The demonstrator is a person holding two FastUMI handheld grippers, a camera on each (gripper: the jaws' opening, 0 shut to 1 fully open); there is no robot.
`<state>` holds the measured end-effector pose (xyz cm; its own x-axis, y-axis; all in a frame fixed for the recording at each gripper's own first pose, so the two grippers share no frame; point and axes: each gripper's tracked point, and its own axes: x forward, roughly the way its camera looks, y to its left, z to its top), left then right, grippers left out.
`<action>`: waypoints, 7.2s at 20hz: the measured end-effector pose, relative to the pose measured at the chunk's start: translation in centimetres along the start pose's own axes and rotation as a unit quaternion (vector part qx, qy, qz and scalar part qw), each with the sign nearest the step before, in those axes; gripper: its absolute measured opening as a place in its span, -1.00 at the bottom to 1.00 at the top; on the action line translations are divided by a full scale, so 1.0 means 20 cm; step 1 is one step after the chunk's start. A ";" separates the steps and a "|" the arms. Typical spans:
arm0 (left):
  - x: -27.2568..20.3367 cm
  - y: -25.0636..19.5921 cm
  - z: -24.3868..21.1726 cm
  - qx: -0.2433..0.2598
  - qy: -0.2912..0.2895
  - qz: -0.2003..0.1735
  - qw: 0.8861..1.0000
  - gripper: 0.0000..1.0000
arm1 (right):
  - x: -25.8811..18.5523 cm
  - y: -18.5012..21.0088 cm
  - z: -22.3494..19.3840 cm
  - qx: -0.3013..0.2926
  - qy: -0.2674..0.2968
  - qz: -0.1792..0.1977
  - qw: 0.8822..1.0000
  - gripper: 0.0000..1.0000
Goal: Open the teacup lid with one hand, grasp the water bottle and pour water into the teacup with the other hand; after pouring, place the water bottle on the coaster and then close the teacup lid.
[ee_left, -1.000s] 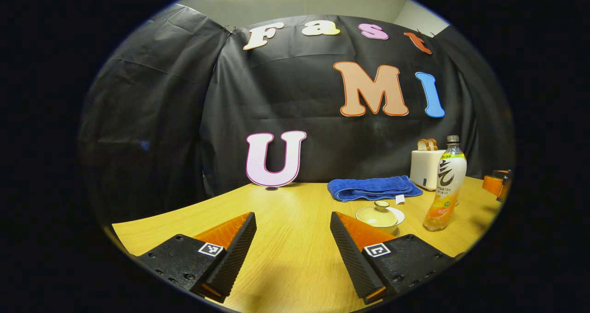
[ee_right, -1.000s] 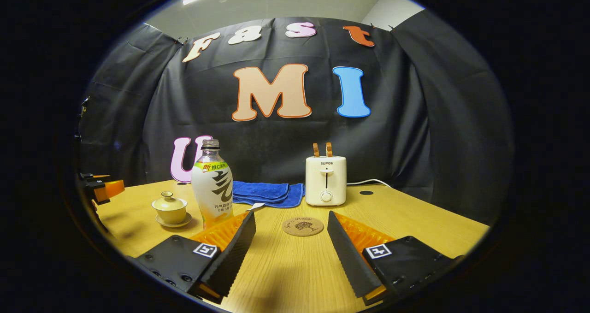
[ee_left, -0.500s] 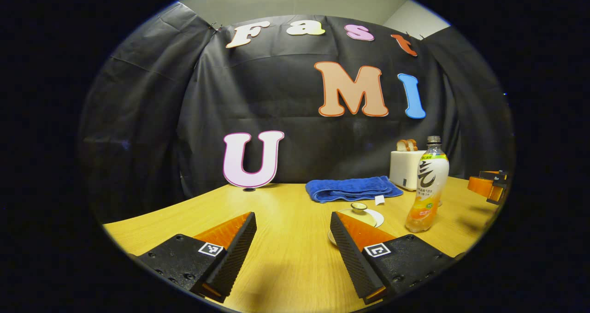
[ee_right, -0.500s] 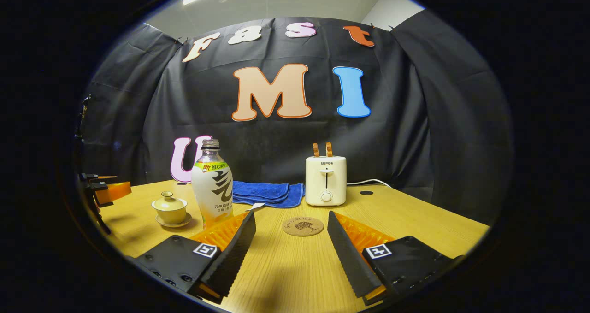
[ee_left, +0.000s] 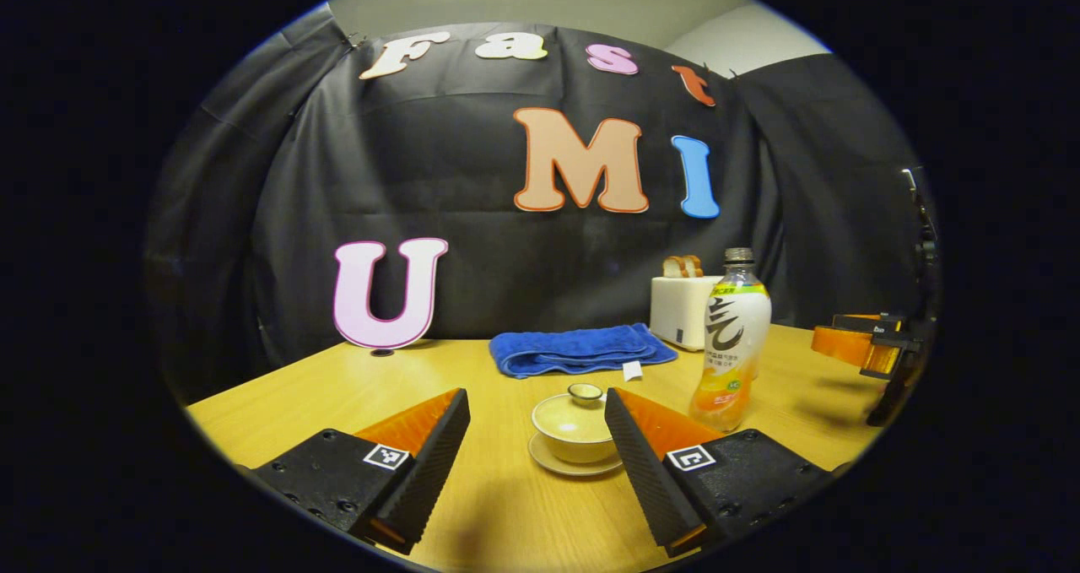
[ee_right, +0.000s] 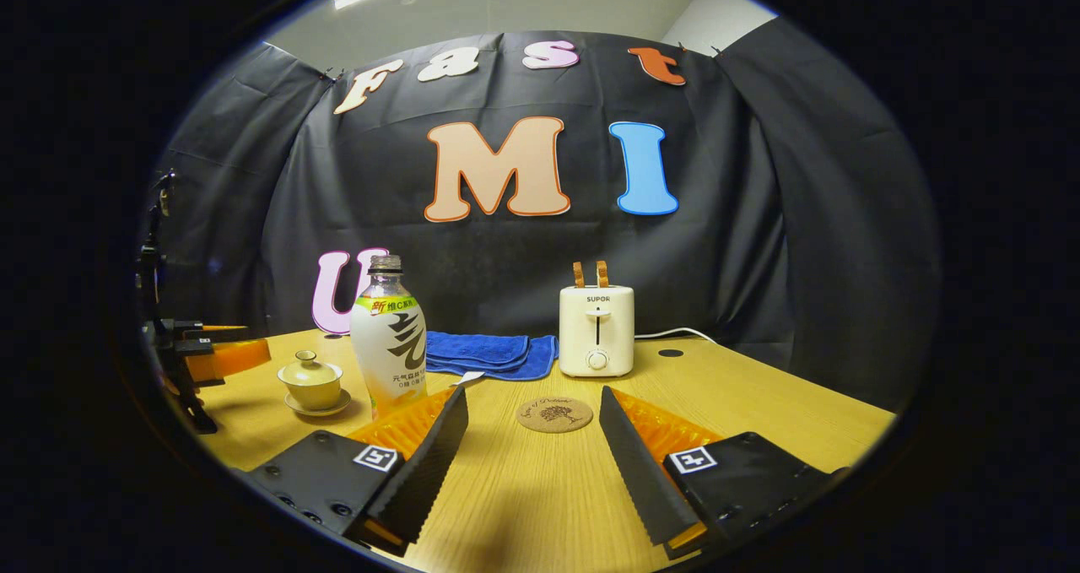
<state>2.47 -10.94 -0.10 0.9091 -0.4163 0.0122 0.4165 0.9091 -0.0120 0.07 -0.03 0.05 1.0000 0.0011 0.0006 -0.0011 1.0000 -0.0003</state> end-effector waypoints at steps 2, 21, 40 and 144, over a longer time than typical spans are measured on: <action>0.03 -0.03 0.00 0.000 0.000 -0.019 1.000 0.89 | 0.00 0.00 0.00 0.000 0.000 0.000 1.000 0.90; 0.29 -0.17 -0.11 0.030 0.067 -0.080 0.994 0.48 | 0.00 0.00 0.00 0.000 0.000 0.000 1.000 0.90; 0.31 -0.11 -0.10 0.024 0.063 -0.057 0.996 -0.45 | 0.00 0.00 0.00 0.000 0.000 0.000 1.000 0.90; -0.12 0.62 -0.02 0.004 0.004 0.142 0.990 -0.45 | 0.52 0.79 0.04 -0.752 -0.057 0.049 0.655 0.11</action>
<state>5.46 1.44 -0.74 0.9895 -0.1448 0.0023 0.1448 0.9894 -0.0067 10.46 15.68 0.88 0.9884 0.1519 0.0016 0.0224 -0.1352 -0.9906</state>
